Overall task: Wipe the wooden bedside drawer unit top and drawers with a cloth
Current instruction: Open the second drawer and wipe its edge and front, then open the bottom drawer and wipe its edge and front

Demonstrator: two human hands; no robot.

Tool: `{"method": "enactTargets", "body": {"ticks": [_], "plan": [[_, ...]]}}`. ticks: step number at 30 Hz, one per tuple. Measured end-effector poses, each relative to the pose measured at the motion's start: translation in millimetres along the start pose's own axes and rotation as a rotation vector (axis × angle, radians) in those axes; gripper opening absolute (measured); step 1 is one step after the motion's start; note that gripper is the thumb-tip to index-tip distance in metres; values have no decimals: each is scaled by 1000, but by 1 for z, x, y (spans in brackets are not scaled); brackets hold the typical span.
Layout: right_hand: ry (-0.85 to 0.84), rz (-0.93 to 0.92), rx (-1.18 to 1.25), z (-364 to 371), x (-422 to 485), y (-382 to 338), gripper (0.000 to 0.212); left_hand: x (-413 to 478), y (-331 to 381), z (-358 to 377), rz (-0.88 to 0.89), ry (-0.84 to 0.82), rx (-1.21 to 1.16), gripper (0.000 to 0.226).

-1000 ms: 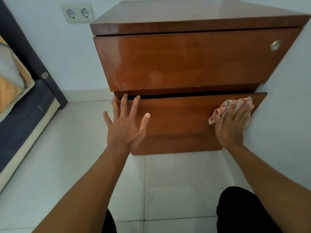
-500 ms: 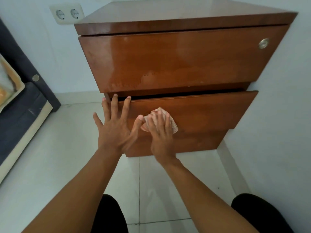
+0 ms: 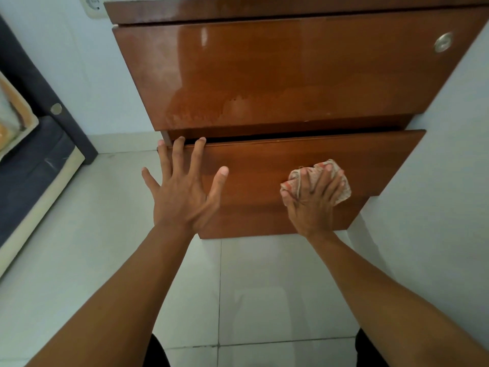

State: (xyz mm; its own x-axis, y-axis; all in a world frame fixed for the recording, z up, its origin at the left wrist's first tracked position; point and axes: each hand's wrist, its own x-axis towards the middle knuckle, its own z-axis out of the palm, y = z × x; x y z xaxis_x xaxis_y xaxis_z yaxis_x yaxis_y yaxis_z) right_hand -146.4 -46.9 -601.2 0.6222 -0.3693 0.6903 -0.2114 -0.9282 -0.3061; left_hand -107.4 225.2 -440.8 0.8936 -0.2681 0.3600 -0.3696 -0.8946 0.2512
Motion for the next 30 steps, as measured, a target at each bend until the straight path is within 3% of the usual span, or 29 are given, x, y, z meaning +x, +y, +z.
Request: {"method": "enactTargets", "body": {"ticks": [8, 12, 15, 18, 20, 23, 26, 30], "plan": [[-17, 122, -113, -42, 19, 77, 89, 0, 0, 4, 7, 12, 16, 77], [-75, 150, -122, -57, 18, 85, 80, 1, 0, 7, 11, 19, 25, 79], [-56, 195, -18, -71, 15, 76, 72, 1, -1, 5, 11, -1, 48, 81], [22, 352, 170, -96, 14, 57, 85, 0, 1, -1, 6, -44, 63, 84], [60, 414, 287, -114, 14, 42, 75, 2, 1, -7, 1, -90, 65, 86], [-9, 326, 276, -146, 19, 19, 65, 2, 0, -17, 0, -133, 41, 87], [-242, 127, 107, -161, 18, 1, 84, -19, 4, -11, 56, -70, 2, 83], [-376, 6, -97, -158, 13, -8, 100, -42, 3, 17, 85, -125, 50, 81]]}}
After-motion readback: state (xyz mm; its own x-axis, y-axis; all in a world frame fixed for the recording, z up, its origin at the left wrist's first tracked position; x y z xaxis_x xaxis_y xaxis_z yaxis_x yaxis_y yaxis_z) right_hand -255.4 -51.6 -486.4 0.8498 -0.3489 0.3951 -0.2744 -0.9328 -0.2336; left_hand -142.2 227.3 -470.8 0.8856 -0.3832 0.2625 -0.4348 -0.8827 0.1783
